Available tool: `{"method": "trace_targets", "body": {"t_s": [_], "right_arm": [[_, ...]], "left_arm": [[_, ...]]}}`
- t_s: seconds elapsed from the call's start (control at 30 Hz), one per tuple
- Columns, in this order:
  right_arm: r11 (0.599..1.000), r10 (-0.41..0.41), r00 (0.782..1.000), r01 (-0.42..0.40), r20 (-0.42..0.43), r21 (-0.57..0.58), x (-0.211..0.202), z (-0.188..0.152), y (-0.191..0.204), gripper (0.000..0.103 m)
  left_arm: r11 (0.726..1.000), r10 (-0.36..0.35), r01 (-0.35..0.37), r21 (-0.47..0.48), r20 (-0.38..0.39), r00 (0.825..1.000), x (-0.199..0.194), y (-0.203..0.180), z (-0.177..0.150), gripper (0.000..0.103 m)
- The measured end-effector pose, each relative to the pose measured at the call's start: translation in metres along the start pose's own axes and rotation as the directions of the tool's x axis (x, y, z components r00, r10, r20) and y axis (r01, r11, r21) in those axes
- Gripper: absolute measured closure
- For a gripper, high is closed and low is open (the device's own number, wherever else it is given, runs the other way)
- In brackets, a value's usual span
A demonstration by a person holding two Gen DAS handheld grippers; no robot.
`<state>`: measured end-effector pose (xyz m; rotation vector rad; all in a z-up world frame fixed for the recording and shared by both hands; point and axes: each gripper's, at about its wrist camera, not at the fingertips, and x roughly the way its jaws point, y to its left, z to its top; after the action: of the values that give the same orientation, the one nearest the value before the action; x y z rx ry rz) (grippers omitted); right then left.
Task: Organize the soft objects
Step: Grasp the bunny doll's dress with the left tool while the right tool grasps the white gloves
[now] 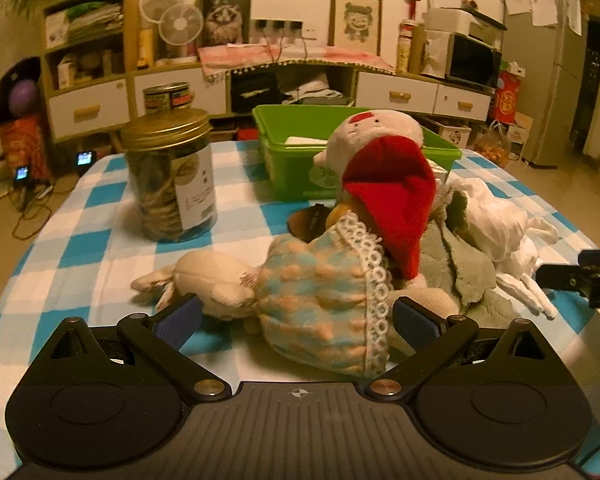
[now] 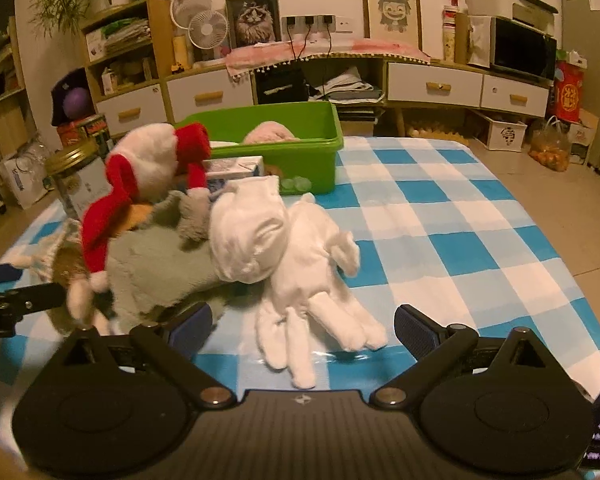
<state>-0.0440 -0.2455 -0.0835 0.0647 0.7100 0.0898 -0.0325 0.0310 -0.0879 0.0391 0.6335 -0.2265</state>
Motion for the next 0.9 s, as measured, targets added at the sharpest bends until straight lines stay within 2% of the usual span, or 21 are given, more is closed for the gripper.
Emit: {"method": "trace_targets", "body": {"t_s": [0.2,0.33,0.6,0.67,0.9], "right_arm": [[0.999,0.029,0.998,-0.031,0.047,0.044,0.005,0.015,0.001,0.040],[0.998,0.058,0.996,-0.059,0.074,0.013,0.008,0.022,0.012,0.043],[0.997,0.079,0.997,-0.079,0.018,-0.001,0.030,0.029,0.019,0.073],[0.997,0.075,0.997,-0.075,0.006,0.009,0.035,0.030,0.017,0.077],[0.996,0.086,0.996,-0.086,0.005,0.013,0.037,0.033,0.019,0.081]], "left_arm": [[1.000,-0.008,0.008,0.002,0.025,1.000,0.005,-0.002,0.005,0.013],[1.000,-0.017,0.017,-0.012,0.017,1.000,0.008,-0.002,0.007,0.025],[1.000,-0.015,0.015,-0.018,0.001,1.000,0.007,-0.002,0.008,0.043],[1.000,-0.008,0.008,-0.025,-0.003,1.000,0.007,0.000,0.009,0.052],[0.997,0.012,-0.014,-0.074,-0.021,1.000,0.005,0.007,0.011,0.074]]}}
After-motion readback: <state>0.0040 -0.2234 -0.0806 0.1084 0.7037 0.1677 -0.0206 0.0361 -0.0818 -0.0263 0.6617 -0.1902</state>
